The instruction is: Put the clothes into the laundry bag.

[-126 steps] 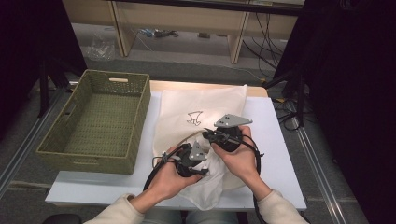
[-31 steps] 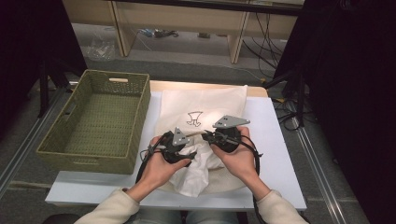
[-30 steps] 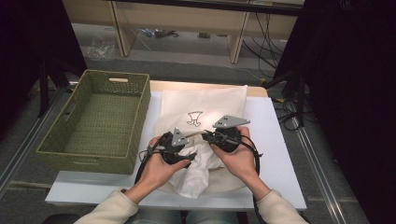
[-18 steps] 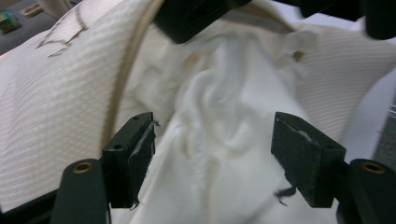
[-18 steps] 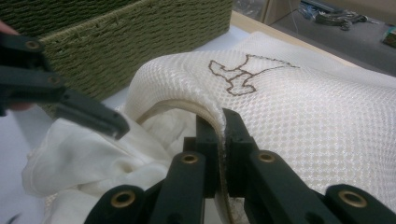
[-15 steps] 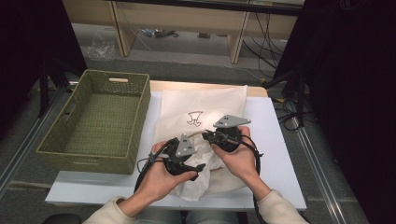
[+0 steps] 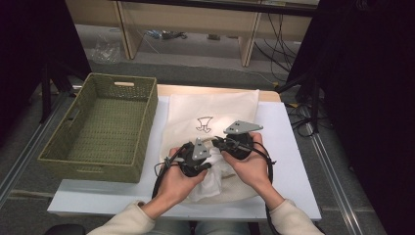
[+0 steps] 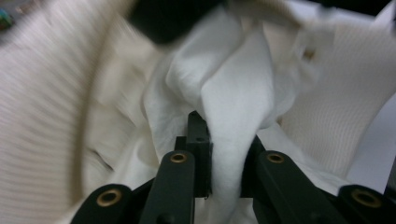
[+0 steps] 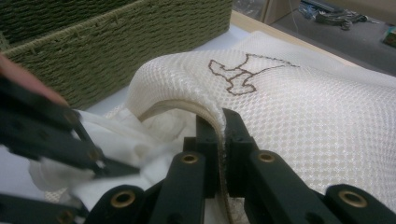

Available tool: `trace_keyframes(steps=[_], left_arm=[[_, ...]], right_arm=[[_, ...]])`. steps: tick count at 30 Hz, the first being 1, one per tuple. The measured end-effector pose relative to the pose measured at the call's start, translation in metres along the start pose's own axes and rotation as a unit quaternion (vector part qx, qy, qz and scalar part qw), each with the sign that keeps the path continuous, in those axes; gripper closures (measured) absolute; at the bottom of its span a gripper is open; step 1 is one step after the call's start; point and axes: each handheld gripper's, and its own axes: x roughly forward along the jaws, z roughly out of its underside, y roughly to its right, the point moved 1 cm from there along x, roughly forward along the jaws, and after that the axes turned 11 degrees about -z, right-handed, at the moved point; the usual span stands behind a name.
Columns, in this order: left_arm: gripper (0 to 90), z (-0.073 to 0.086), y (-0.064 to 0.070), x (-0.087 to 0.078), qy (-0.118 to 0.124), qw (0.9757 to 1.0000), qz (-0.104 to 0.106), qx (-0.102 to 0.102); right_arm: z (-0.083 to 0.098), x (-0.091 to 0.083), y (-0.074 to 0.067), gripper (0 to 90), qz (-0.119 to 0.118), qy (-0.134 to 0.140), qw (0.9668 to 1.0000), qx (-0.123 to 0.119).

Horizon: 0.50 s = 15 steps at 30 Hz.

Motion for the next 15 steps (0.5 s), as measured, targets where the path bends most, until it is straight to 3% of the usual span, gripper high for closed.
trace_keyframes(steps=[2, 5, 6, 10, 11, 12, 15], left_arm=[[83.2, -0.007, -0.004, 0.0, 0.0, 1.0, -0.002, -0.001], [83.9, -0.006, -0.012, 0.016, -0.011, 0.9992, -0.027, 0.027], [83.9, -0.003, -0.014, 0.023, -0.018, 0.9988, -0.039, 0.022], [83.5, 0.01, -0.018, 0.05, -0.038, 0.9981, -0.046, 0.013], [83.1, 0.013, -0.019, 0.055, -0.031, 0.9982, -0.05, 0.01], [82.6, 0.013, -0.019, 0.058, -0.039, 0.9977, -0.054, 0.014], [80.4, 0.011, -0.017, 0.064, -0.032, 0.9972, -0.067, 0.012]], right_arm=[[-0.001, 0.0, 0.001, 87.7, 0.001, 0.003, 0.9999, -0.01], [-0.002, -0.001, 0.0, 87.7, 0.004, 0.005, 0.9999, -0.012], [-0.002, -0.002, 0.001, 87.7, 0.004, 0.006, 0.9999, -0.009], [-0.001, 0.0, 0.003, 87.7, -0.001, 0.002, 1.0, -0.007], [0.0, 0.0, 0.002, 87.7, 0.001, 0.0, 1.0, 0.002], [0.001, 0.001, 0.002, 87.7, -0.001, -0.001, 1.0, 0.005], [0.001, 0.001, 0.003, 87.7, 0.004, -0.002, 1.0, -0.002]])
